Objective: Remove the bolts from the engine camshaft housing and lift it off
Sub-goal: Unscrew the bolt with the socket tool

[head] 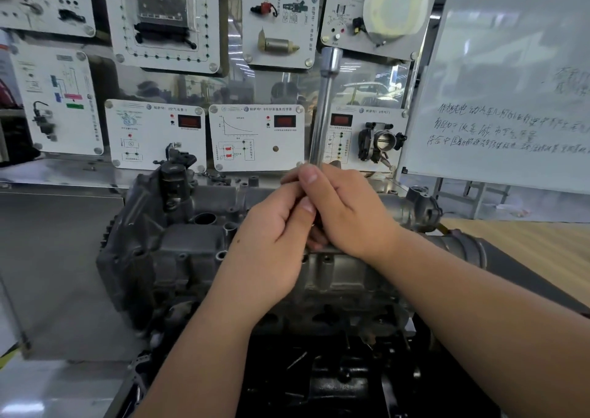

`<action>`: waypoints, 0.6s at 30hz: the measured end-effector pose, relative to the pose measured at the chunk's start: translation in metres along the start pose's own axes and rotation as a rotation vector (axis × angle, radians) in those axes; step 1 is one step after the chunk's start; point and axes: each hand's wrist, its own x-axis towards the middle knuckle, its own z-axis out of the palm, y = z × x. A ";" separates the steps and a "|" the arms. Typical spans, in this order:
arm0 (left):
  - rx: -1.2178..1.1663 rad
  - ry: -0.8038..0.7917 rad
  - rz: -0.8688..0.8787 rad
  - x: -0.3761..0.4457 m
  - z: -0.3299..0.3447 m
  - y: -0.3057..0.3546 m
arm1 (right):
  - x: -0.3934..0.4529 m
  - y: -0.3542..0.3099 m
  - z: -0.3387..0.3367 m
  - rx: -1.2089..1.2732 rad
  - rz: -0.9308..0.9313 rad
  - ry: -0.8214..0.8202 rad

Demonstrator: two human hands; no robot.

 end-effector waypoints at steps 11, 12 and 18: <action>-0.092 0.009 -0.020 0.000 -0.001 -0.002 | -0.006 -0.004 -0.001 -0.139 -0.143 0.116; -0.072 -0.022 -0.017 -0.001 -0.002 -0.003 | -0.006 -0.005 0.000 -0.146 -0.132 0.124; -0.134 -0.038 -0.072 -0.002 -0.007 -0.006 | -0.009 -0.009 0.000 -0.162 -0.092 0.114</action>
